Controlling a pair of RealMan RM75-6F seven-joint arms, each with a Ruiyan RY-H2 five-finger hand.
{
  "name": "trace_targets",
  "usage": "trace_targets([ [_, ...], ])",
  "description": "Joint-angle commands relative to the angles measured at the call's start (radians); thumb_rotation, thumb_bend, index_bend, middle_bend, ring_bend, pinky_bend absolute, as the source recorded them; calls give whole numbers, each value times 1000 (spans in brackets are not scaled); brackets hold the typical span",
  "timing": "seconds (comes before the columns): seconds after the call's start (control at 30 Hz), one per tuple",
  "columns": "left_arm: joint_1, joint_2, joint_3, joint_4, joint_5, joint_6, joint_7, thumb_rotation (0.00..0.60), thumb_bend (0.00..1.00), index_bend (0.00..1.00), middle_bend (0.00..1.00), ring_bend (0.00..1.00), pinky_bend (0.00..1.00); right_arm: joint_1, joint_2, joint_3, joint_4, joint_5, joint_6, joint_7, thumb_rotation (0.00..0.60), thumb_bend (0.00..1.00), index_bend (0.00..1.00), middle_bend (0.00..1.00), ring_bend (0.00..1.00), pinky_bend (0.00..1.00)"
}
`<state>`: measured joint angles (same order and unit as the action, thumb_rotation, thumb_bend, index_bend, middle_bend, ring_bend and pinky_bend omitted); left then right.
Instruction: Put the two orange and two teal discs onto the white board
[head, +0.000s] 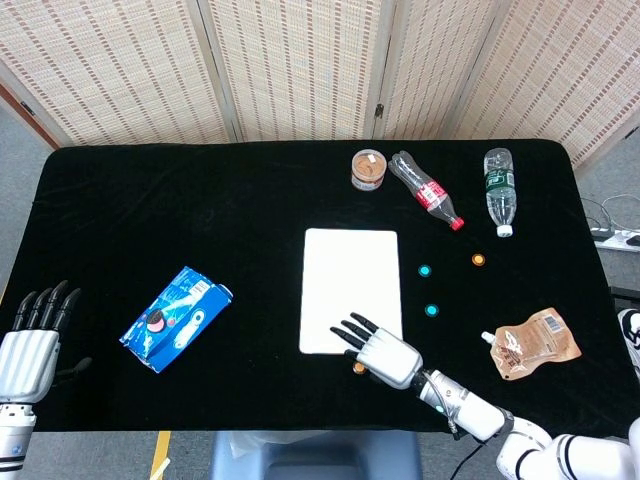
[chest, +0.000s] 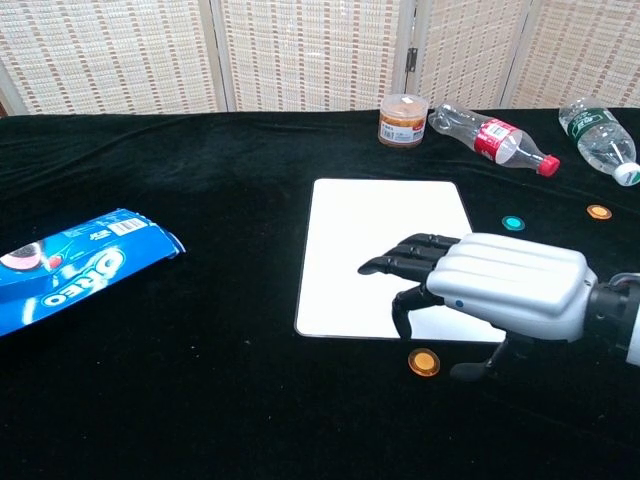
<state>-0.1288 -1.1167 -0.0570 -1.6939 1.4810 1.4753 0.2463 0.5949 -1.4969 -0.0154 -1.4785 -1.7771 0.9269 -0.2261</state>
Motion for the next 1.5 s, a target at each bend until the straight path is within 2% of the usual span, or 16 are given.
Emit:
trace_targets([
  [0.03, 0, 0, 2, 2, 1, -2, -2, 600, 161, 0, 1, 31, 0, 12, -11, -3, 12, 6, -9, -1, 600, 290, 436, 79, 16, 0],
  [0.77, 1, -9, 6, 25, -4, -7, -20, 600, 161, 0, 0, 32, 0, 57, -60, -29, 64, 48, -23, -23, 600, 290, 475, 81, 21, 0],
  [1.07, 4, -11, 7, 33, -4, -4, -28, 600, 162, 0, 0, 32, 0, 69, -67, -40, 71, 58, -22, -29, 600, 294, 536, 95, 15, 0],
  [1.33, 5, -11, 7, 35, -2, -1, -31, 600, 162, 0, 0, 33, 0, 64, -46, -47, 52, 50, 22, -16, 600, 303, 568, 113, 11, 0],
  [1.5, 7, -6, 8, 29, 2, 2, -29, 600, 162, 0, 0, 33, 0, 66, -18, -22, 23, 66, 53, 8, 600, 303, 574, 121, 10, 0],
])
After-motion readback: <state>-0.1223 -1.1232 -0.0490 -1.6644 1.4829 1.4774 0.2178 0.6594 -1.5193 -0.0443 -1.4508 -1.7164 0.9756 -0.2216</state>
